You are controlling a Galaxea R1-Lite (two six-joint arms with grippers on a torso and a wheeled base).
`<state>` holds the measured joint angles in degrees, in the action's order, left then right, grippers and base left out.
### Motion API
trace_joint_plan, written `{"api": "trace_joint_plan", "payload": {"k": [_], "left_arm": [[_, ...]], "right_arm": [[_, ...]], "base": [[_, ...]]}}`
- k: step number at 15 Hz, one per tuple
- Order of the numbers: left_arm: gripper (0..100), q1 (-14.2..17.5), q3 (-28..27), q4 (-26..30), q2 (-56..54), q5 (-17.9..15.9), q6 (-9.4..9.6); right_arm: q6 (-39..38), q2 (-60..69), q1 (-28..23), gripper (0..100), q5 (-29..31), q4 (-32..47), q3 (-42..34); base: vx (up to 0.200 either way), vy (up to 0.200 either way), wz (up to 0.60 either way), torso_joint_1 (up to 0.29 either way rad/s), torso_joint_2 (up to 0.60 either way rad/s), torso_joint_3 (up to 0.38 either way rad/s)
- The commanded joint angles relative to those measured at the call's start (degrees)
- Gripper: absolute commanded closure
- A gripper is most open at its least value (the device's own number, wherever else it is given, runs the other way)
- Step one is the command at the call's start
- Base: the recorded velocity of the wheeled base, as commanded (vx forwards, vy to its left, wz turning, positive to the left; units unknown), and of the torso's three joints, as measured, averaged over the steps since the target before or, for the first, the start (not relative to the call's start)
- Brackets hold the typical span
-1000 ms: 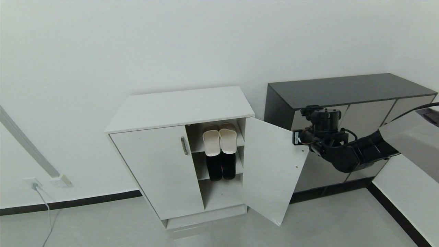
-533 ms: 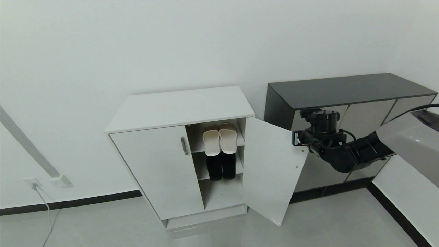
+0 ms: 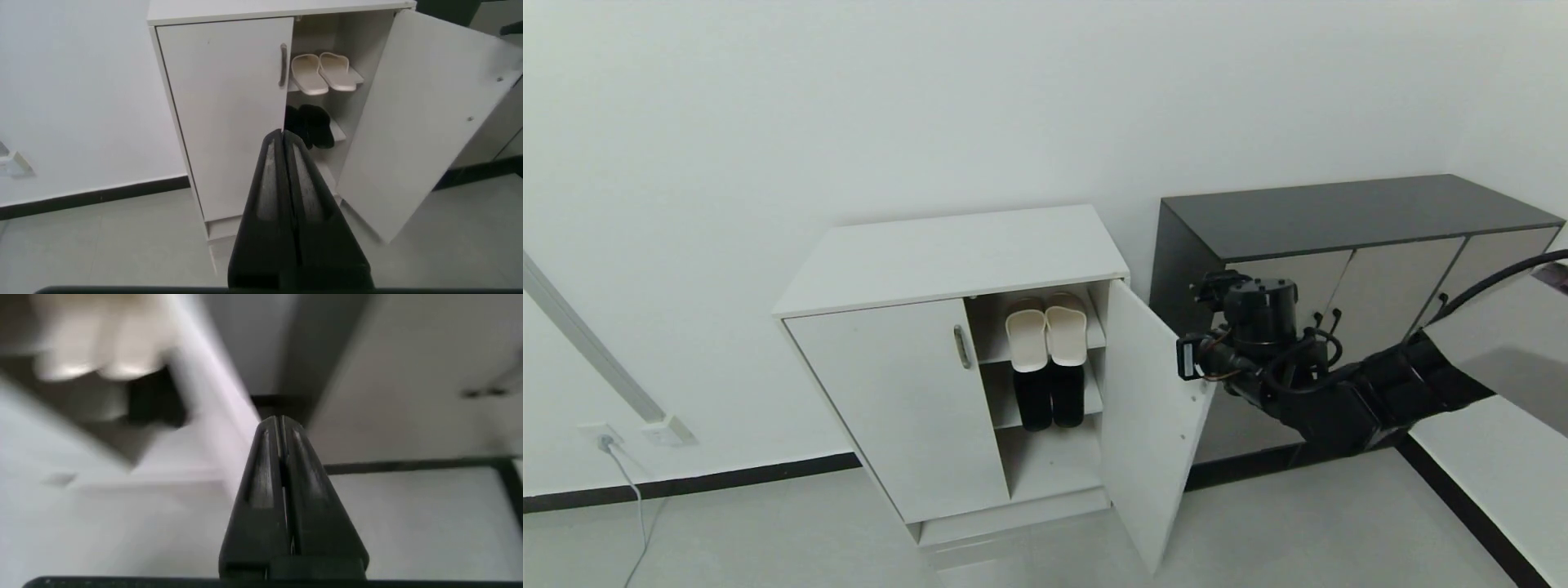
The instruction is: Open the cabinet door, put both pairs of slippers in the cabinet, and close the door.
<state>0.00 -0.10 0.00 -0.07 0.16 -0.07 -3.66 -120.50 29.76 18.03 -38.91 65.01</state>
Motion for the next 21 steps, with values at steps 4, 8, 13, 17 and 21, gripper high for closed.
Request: {"api": "trace_joint_plan", "payload": {"k": [4,8,13,17,21], "left_arm": [[100,0.09,0.01,0.0,0.07,0.02,-0.01],[100,0.0,0.01,0.0,0.07,0.02,-0.01],[100,0.0,0.01,0.0,0.07,0.02,-0.01],[100,0.0,0.01,0.0,0.07,0.02,-0.01],[100,0.09,0.01,0.0,0.07,0.02,-0.01]], "right_arm": [[1.72,7.13,4.08,100,-1.86,-4.77,-6.48],[2.78,7.92,6.28,100,-2.12,-9.16,-10.87],[2.6,7.83,8.39,100,-2.39,-9.95,-12.54],[2.69,7.74,8.65,100,-6.34,-12.68,-15.18],[2.69,7.04,8.56,100,-6.78,-15.93,-18.96]], "base": [[0.0,0.0,0.0,0.0,0.0,0.0],[0.0,0.0,0.0,0.0,0.0,0.0],[0.0,0.0,0.36,0.0,0.0,0.001],[0.0,0.0,0.3,0.003,0.0,0.0],[0.0,0.0,0.0,0.0,0.0,0.0]]}}
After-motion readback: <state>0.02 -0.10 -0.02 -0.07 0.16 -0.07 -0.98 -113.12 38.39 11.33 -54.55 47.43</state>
